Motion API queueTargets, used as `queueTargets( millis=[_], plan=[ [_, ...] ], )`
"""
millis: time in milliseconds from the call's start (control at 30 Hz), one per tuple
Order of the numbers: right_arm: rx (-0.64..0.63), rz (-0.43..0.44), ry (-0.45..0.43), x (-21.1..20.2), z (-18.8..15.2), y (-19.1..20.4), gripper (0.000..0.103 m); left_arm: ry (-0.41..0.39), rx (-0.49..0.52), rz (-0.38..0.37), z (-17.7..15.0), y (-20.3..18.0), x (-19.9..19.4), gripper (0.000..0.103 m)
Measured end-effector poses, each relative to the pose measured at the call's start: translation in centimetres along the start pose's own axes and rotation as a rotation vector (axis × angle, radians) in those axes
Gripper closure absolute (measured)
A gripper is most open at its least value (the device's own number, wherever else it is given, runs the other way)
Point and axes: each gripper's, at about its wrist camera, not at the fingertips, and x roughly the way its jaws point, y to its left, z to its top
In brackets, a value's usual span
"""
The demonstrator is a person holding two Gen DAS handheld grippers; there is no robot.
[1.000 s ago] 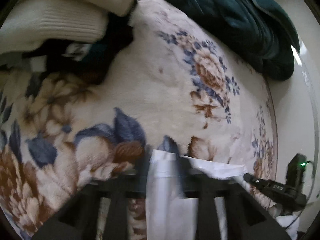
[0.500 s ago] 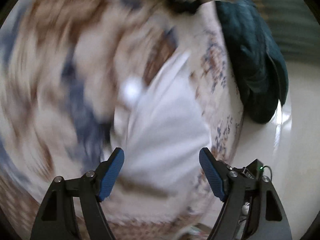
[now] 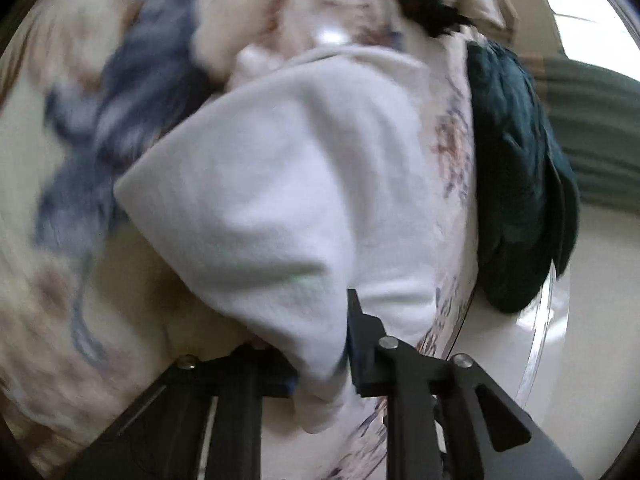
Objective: Fold small clothes
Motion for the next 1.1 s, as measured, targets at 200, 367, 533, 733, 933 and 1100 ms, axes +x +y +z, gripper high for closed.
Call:
queueTargets(
  millis=[200,367,533,733,933,1100],
  plan=[
    [-0.027,0.052,0.064,1.9,-0.9,0.7,0.034,0.133,0.375,0.185,6.6,-2.1,-2.7,0.089],
    [-0.088,0.083,0.103,4.3,-2.1,3.8,0.034,0.308,0.386,0.171,13.9,-0.1,-3.3,0.083],
    [-0.096,0.128,0.09,6.4,-1.3,6.8,0.034,0.256,0.346,0.054,11.5,0.1,-5.3,0.025],
    [-0.108,0.283,0.13,9.9,1.3,10.3,0.03,0.189,0.261,0.08,7.2,2.5,-2.5,0.025],
    [-0.284,0.287,0.275,15.0,1.3,15.6,0.032,0.097,0.349,0.12,7.8,1.6,-3.8,0.088],
    [-0.31,0.247,0.335,16.3,-2.8,17.9,0.082,0.208,0.51,0.173,12.3,1.1,-4.4,0.084]
  ],
)
